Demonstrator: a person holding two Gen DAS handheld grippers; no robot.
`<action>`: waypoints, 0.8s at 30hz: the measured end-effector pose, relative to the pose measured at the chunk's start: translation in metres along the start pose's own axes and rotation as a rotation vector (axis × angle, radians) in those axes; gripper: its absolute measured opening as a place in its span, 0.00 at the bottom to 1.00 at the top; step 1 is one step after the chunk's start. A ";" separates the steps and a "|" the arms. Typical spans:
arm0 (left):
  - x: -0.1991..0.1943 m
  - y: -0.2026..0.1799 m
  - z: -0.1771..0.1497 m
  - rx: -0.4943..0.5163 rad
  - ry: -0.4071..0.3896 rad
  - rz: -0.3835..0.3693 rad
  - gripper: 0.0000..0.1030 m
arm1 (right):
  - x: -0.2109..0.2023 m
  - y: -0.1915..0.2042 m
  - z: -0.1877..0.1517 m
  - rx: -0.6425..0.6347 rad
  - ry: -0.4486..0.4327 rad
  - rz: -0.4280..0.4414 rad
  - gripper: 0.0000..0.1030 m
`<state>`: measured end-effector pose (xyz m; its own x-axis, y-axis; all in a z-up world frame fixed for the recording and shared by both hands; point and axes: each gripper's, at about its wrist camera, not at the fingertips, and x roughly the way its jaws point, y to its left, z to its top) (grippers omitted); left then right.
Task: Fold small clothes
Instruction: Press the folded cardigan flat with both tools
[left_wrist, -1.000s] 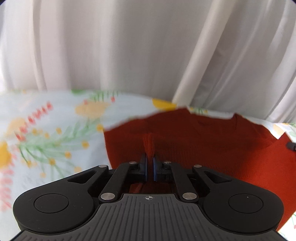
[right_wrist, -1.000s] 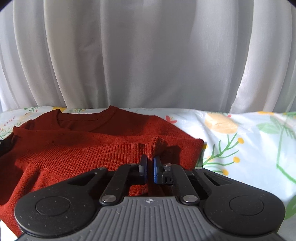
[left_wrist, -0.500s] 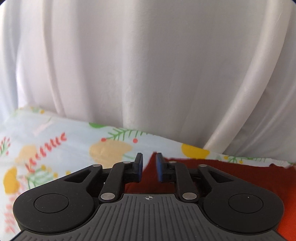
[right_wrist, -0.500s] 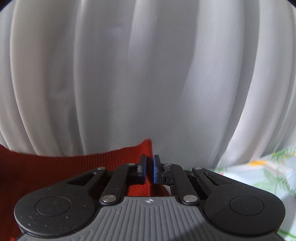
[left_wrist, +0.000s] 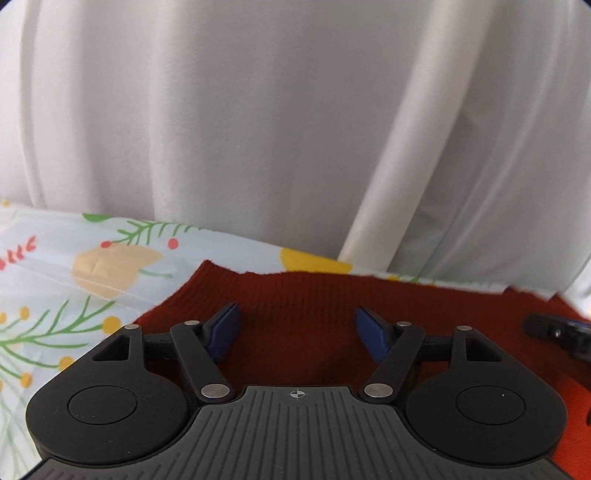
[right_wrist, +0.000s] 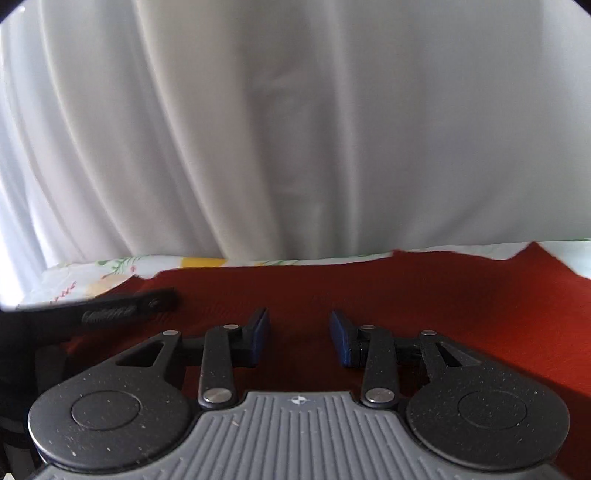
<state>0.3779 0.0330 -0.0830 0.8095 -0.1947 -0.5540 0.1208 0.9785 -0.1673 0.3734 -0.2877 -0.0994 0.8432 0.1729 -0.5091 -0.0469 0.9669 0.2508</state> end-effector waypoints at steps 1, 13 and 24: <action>-0.001 0.004 0.001 0.002 -0.005 0.003 0.73 | -0.006 -0.009 -0.001 -0.048 -0.019 -0.099 0.45; -0.014 0.045 -0.007 -0.167 -0.035 -0.024 0.80 | -0.048 -0.082 -0.006 0.137 -0.087 -0.271 0.49; -0.031 0.047 -0.013 -0.152 -0.026 -0.029 0.80 | -0.042 -0.087 -0.015 0.169 -0.090 -0.249 0.49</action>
<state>0.3513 0.0842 -0.0846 0.8219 -0.2193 -0.5257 0.0580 0.9503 -0.3057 0.3345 -0.3766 -0.1121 0.8619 -0.0903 -0.4990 0.2507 0.9312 0.2646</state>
